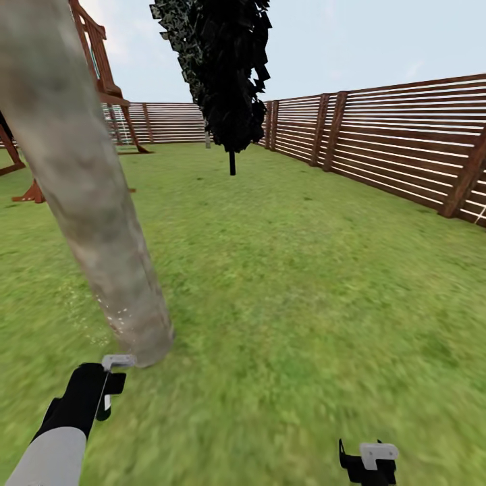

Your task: In the garden, pick up the pesticide atomizer on the floor and spray pesticide onto both trees until each tree trunk is fully covered.

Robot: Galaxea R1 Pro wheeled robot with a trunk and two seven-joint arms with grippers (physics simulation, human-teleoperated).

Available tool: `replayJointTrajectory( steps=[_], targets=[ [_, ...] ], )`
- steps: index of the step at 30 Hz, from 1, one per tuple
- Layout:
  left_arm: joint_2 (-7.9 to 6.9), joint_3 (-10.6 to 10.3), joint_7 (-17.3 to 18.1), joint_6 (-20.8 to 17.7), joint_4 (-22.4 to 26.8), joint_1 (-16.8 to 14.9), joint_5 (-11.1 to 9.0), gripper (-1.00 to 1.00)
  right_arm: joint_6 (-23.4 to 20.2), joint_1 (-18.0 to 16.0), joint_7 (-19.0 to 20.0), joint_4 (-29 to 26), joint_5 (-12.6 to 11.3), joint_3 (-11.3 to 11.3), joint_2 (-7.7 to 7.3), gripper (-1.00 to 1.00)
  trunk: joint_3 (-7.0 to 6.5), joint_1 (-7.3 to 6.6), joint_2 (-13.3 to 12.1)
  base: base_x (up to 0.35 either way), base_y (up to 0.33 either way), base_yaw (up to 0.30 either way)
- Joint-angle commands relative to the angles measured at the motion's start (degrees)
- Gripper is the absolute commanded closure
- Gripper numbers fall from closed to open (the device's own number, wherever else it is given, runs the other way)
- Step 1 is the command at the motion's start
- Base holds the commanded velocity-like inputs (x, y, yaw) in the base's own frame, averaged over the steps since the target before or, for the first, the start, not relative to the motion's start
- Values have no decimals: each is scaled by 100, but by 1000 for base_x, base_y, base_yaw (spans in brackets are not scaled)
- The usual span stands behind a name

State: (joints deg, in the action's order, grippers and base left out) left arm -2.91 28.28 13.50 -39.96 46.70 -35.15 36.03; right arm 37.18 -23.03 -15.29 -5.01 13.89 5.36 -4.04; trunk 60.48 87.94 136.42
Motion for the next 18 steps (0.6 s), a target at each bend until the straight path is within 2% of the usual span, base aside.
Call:
replayJointTrajectory(
  steps=[1,4,6,8,9,13,18],
  targets=[
    [6,1,-3,26,-6,0,3,100,0,0,0,0,0,0,0,-100,0,0,0,258,-86,0],
    [24,59,3,50,-139,7,-4,100,0,0,0,0,0,0,1,-100,0,0,0,96,-31,2],
    [45,278,31,50,-206,11,-7,100,0,0,0,0,0,0,7,-100,0,0,0,9,-3,150],
    [-70,794,58,28,-444,39,8,100,0,0,3,0,0,0,9,-100,0,0,0,1,0,260],
    [16,969,61,58,-514,51,19,100,0,0,1,0,0,0,9,-100,0,0,0,0,0,34],
    [69,971,63,43,-531,46,18,100,0,0,1,0,0,0,7,-100,0,0,0,25,-21,9],
    [72,970,42,50,-530,44,18,100,0,0,2,0,0,0,9,-100,0,0,0,187,-178,1]
  ],
)
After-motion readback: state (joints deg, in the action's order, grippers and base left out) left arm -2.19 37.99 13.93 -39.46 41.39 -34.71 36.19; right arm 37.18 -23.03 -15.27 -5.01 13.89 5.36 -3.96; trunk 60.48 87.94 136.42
